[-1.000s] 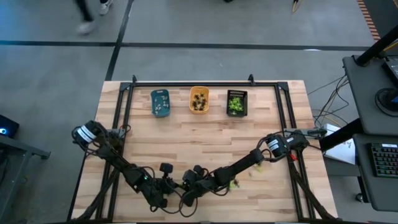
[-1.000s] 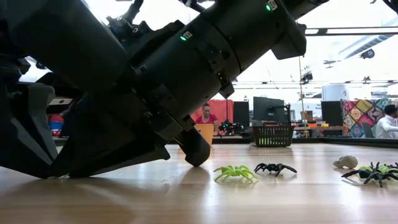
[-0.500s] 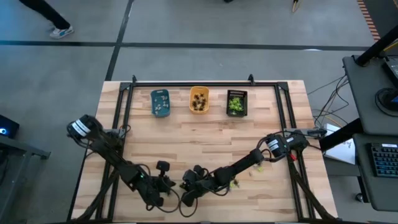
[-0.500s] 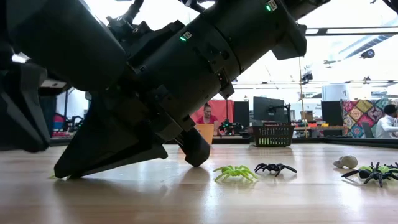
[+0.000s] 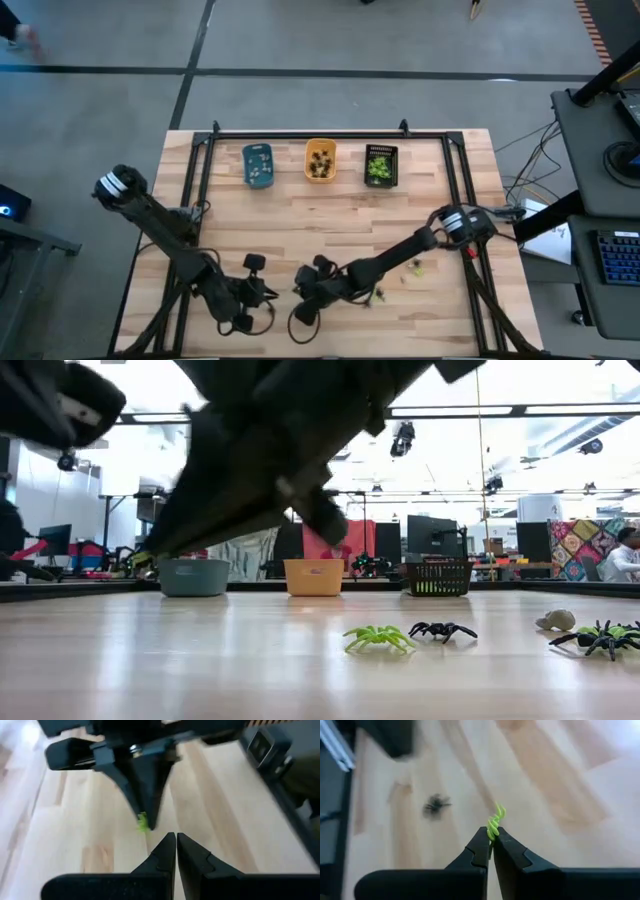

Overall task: Sort Halloween decoration
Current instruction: Put the green spider toy into the black bin, then put the black spider toy into the orange bin, then put the white skull toy into the blue bin

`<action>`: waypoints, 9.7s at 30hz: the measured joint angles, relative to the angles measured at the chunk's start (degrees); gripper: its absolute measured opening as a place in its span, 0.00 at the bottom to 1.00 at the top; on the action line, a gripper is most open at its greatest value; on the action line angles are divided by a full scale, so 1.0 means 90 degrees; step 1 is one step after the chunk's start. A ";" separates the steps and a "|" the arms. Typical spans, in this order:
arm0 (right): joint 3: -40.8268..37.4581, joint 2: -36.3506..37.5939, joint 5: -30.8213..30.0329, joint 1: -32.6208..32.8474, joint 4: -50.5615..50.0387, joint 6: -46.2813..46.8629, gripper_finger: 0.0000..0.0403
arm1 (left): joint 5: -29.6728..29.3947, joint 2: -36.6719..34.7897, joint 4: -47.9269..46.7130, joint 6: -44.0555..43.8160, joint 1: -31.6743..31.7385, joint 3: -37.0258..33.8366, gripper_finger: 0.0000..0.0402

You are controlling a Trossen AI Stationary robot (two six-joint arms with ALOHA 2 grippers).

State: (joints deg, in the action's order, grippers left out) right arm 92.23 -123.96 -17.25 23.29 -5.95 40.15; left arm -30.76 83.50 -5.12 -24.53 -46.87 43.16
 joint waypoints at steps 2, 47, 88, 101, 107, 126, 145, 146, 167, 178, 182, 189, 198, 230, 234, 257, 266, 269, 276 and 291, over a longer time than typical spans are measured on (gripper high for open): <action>0.0000 0.0214 -0.0020 -0.0071 -0.0474 -0.0121 0.02 | -0.0010 -0.0238 -0.0037 0.0000 0.0002 0.0000 0.00; -0.1486 0.2918 0.0981 -0.7074 -0.6117 -0.3292 0.04 | -0.0867 -0.0966 -0.0056 0.1257 0.0821 0.0007 0.00; -0.3344 0.5991 -0.0115 -0.1360 -0.2997 -0.1784 0.17 | -0.1090 -0.0399 0.1849 0.1241 0.0823 0.0007 0.00; -0.4500 0.5961 -0.0138 0.0846 -0.1156 -0.1418 0.17 | -0.1413 0.1239 0.3505 0.2274 0.0892 0.0695 0.00; -0.4850 0.5961 -0.0321 0.1471 -0.0827 -0.1124 0.17 | -0.1416 0.2123 0.3594 0.2450 0.1128 0.1409 0.06; -0.5285 0.5954 -0.1278 0.1957 -0.0438 -0.0742 0.17 | -0.1141 0.4401 0.3664 0.1552 0.1763 0.2987 0.47; -0.5285 0.5954 -0.1440 0.1955 -0.0399 -0.0744 0.17 | -0.1038 0.4874 0.3599 0.0404 0.1732 0.2874 0.61; -0.5285 0.5954 -0.1440 0.1955 -0.0399 -0.0744 0.17 | -0.0903 0.4874 0.3623 0.0398 0.1732 0.2871 0.61; -0.5306 0.5952 -0.1604 0.1952 -0.0399 -0.0744 0.17 | -0.0833 0.5338 0.3567 0.0325 0.1739 0.3121 0.47; -0.5306 0.5952 -0.1605 0.1952 -0.0399 -0.0744 0.17 | -0.0879 0.5338 0.3519 0.0330 0.1744 0.3125 0.24; -0.5306 0.5952 -0.1605 0.1952 -0.0398 -0.0744 0.17 | -0.0884 0.5338 0.3499 0.0372 0.1751 0.3152 0.20; -0.5306 0.5952 -0.1605 0.1952 -0.0396 -0.0744 0.17 | -0.0886 0.5320 0.3494 0.0457 0.1753 0.3152 0.19; -0.5309 0.5952 -0.1605 0.1952 -0.0394 -0.0744 0.17 | -0.1159 0.5083 0.3401 0.0717 0.1751 0.3145 0.18; -0.5309 0.5952 -0.1915 0.1952 -0.0293 -0.0795 0.17 | -0.1529 0.1220 0.1709 0.1932 0.3569 0.0939 0.18; -0.5309 0.5952 -0.2001 0.1950 -0.0299 -0.0795 0.17 | -0.0840 0.1078 0.1739 0.2404 0.4594 0.0953 0.18; -0.5309 0.5952 -0.2421 0.1923 -0.0299 -0.0793 0.17 | 0.2105 0.1735 0.1755 0.2541 0.8102 0.1757 0.19; -0.5309 0.5952 -0.2421 0.1921 -0.0299 -0.0793 0.17 | 0.2103 0.1737 0.1748 0.2546 0.8097 0.1778 0.19; -0.5309 0.5952 -0.2421 0.1921 -0.0299 -0.0793 0.17 | 0.2103 0.1737 0.1744 0.2473 0.8094 0.1775 0.19; -0.5309 0.5952 -0.2421 0.1921 -0.0299 -0.0793 0.17 | 0.2198 0.1737 0.1628 0.2472 0.8089 0.1769 0.19; -0.5309 0.5952 -0.2425 0.1921 -0.0297 -0.0736 0.17 | 0.2198 0.1719 0.1582 0.2313 0.8031 0.1761 0.47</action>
State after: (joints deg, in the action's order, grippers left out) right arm 44.45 -70.39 -39.08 40.58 -8.62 33.53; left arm -10.98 98.97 9.12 -3.71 25.41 59.00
